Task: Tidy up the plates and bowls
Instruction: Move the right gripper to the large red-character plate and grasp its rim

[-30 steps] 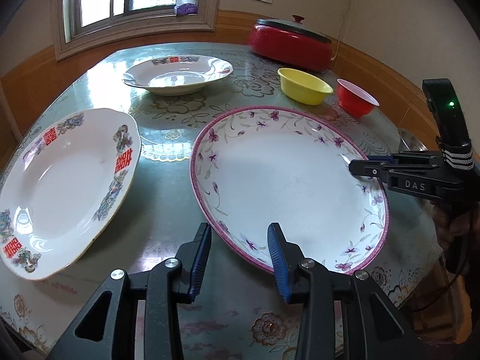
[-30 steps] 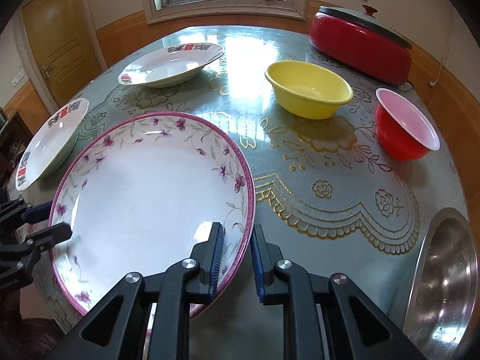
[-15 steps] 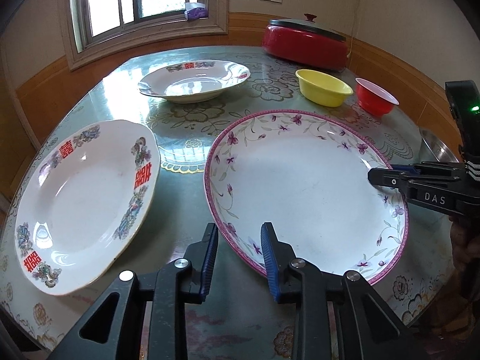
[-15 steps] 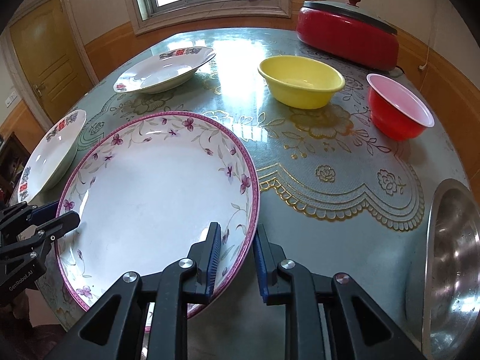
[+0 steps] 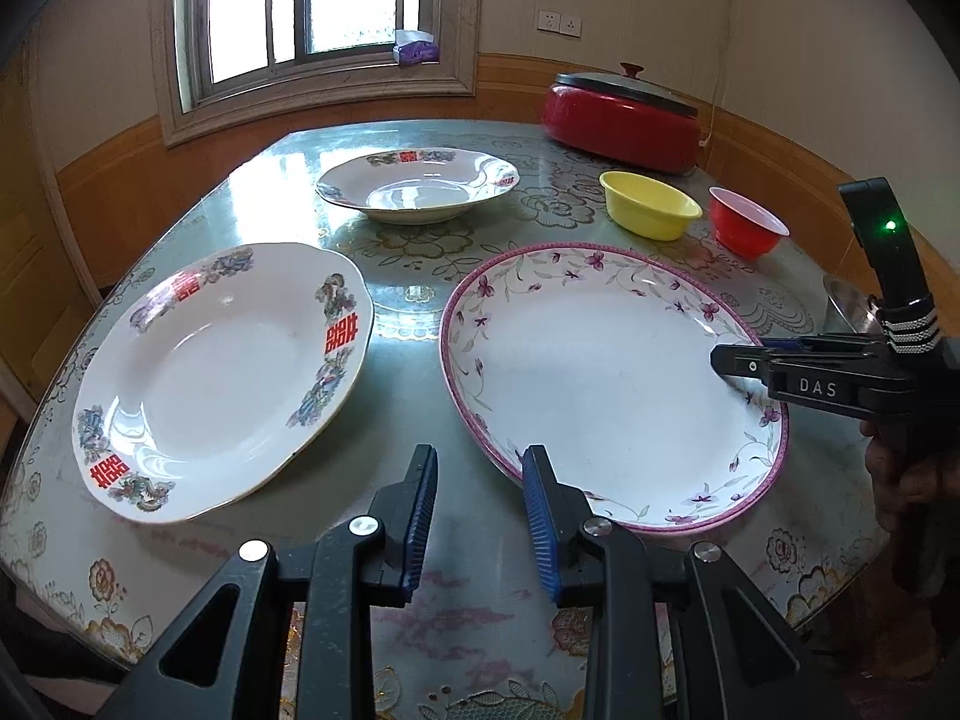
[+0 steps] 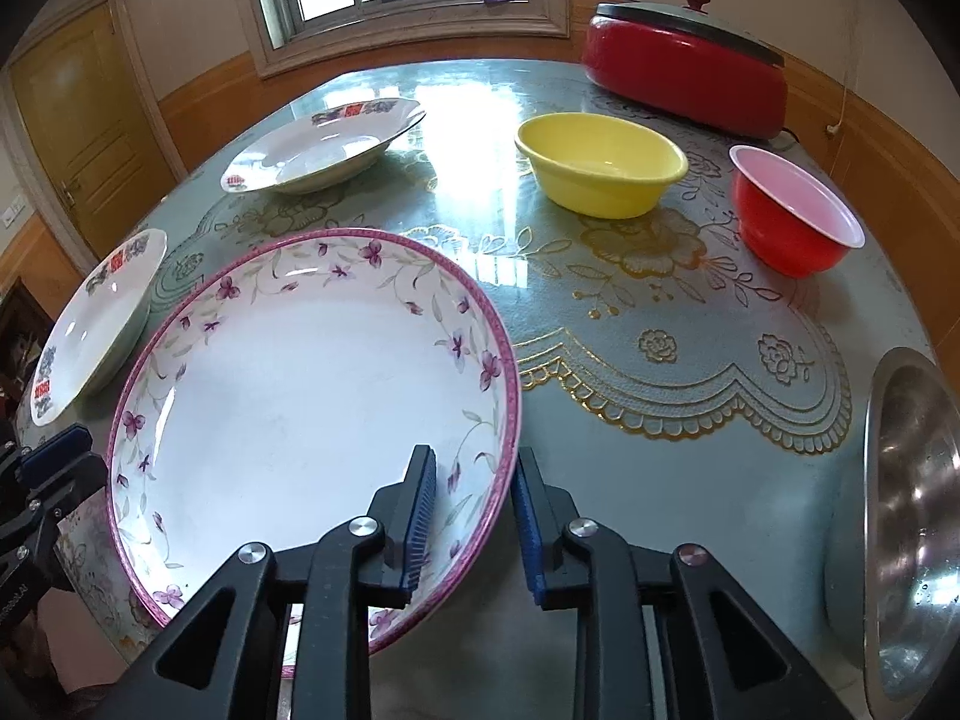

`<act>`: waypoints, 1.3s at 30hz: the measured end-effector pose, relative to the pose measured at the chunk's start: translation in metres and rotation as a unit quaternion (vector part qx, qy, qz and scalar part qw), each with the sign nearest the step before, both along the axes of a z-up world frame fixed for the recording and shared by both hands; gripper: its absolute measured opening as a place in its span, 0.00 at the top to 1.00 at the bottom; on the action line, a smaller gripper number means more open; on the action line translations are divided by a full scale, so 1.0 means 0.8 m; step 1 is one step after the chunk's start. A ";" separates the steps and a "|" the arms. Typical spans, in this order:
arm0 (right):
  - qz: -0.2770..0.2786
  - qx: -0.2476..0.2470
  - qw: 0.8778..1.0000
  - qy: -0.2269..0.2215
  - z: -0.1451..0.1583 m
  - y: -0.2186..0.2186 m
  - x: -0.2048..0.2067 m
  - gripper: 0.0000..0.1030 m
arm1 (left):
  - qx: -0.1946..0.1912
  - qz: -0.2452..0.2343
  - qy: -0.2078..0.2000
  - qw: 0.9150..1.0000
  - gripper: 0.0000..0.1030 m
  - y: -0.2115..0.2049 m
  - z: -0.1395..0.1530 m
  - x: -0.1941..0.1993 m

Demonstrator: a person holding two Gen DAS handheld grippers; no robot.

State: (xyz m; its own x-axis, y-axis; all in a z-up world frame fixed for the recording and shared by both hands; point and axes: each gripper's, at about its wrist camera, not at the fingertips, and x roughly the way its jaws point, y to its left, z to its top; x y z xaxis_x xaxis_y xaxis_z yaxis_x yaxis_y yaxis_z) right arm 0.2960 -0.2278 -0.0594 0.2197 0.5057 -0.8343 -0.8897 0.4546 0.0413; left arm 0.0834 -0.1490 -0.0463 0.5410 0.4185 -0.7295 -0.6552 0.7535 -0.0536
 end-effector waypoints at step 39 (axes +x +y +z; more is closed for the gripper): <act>0.075 0.094 0.977 0.174 0.019 0.148 -0.189 0.64 | -0.005 -0.024 -0.059 0.998 0.43 0.246 0.040 -0.141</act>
State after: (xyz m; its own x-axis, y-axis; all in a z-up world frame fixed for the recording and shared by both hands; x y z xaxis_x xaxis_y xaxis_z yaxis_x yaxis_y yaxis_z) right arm 0.1451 -0.1097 -0.0442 -0.1503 0.6620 -0.7343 -0.8627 0.2749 0.4244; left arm -0.0292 0.0481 -0.0140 0.6431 0.3829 -0.6632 -0.6065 0.7834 -0.1358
